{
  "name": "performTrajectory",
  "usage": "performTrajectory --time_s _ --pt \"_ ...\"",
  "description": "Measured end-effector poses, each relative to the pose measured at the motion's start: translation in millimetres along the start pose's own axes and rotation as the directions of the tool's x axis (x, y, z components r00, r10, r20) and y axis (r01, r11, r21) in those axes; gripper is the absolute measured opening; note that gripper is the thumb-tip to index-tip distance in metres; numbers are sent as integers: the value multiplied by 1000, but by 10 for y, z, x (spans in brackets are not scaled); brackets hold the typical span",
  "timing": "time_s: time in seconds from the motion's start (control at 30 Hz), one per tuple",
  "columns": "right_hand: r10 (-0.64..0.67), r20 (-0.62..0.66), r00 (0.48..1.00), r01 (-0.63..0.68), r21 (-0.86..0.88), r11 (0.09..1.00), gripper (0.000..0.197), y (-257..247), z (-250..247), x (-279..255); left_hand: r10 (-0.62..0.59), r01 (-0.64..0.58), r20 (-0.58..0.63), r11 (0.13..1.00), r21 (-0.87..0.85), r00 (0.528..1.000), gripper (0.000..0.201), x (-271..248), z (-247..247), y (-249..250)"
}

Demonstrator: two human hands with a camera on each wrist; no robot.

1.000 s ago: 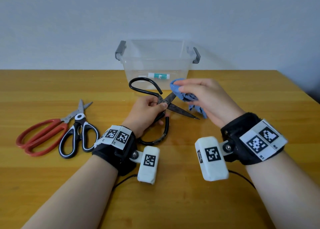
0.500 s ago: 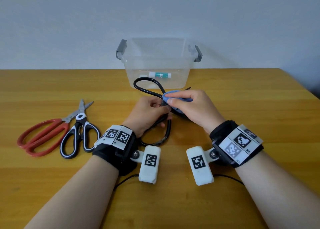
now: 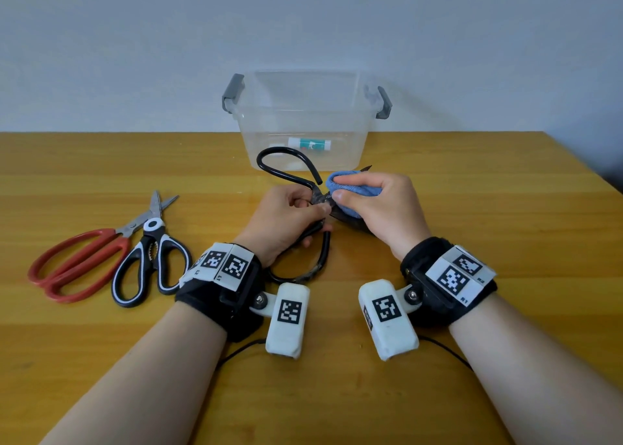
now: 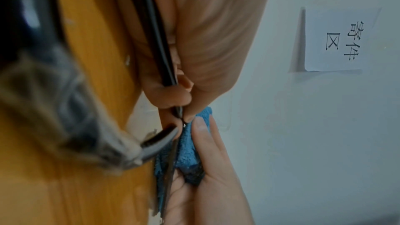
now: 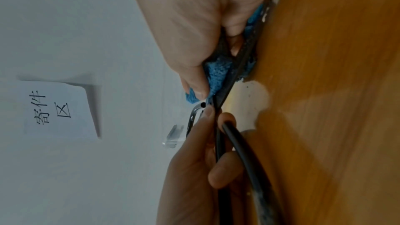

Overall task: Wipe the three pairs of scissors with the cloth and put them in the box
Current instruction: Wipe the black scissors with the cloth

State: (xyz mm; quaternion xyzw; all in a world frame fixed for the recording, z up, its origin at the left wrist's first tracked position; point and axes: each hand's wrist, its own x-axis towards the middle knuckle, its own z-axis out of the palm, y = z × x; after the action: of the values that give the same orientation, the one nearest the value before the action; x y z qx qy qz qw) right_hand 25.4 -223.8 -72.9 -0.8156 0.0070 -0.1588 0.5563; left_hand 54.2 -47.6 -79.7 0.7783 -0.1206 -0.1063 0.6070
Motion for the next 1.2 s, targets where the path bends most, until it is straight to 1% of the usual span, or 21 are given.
performTrajectory --time_s 0.17,0.23,0.3,0.33,0.43,0.53,0.57,0.63,0.73,0.8,0.83,0.87,0.93,0.97,1.0,1.03,1.07,1.13,1.2 --pt "53 -130 990 -47 46 998 18 27 38 31 4 -4 -25 1000 -24 1000 45 -14 2 16" --pt "57 -156 986 -45 80 996 17 33 28 18 4 -5 -35 1000 -29 999 44 -24 0 37" --pt "71 -118 990 -57 123 991 15 38 -7 1 -5 4 -40 1000 -24 999 44 -30 9 56" --pt "54 -79 995 -45 115 992 14 29 -25 -8 -9 8 -37 1000 -17 999 44 -33 17 62" --pt "-55 59 997 57 -32 998 14 -36 -57 -29 -9 9 -15 999 39 1000 37 -49 42 93" --pt "-72 110 991 89 -154 984 13 -88 -34 19 -6 6 -2 995 99 1000 27 -70 52 113" --pt "-66 104 992 85 -185 979 13 -93 -22 44 2 -2 1 994 108 1000 28 -72 50 112" --pt "-44 51 998 55 -237 970 14 -88 -8 97 13 -14 6 993 119 1000 32 -59 46 94" --pt "-10 -29 1000 1 -297 955 14 -75 -10 125 -10 12 -20 993 117 1000 37 -48 58 99" --pt "-20 -40 999 7 -290 957 18 -129 -62 133 -17 18 -14 995 94 1000 37 -40 62 110" --pt "-35 -25 999 26 -286 958 20 -180 -109 137 -18 18 -8 996 85 1000 37 -34 66 109" --pt "-51 10 999 51 -297 953 22 -236 -149 133 -18 19 -5 997 80 1000 38 -29 72 102" --pt "-62 138 988 107 -347 932 22 -332 -168 120 -5 6 -10 996 93 1000 35 -24 58 92" --pt "-51 203 978 128 -385 914 22 -354 -140 100 -6 7 -11 995 97 1000 30 -27 53 90" --pt "-35 242 970 140 -433 890 21 -359 -93 75 -7 8 -7 995 99 1000 24 -38 50 93" --pt "-18 248 969 137 -474 870 21 -350 -52 52 -8 8 -5 995 102 1000 21 -46 55 97" --pt "-5 227 974 119 -492 863 20 -337 -22 47 1 0 -5 995 102 1000 22 -52 57 99" --pt "16 165 986 67 -485 872 18 -333 4 70 27 -27 -4 995 97 1000 30 -56 49 88" --pt "36 114 993 27 -505 862 16 -344 -19 95 43 -42 -4 995 91 999 33 -53 48 75"
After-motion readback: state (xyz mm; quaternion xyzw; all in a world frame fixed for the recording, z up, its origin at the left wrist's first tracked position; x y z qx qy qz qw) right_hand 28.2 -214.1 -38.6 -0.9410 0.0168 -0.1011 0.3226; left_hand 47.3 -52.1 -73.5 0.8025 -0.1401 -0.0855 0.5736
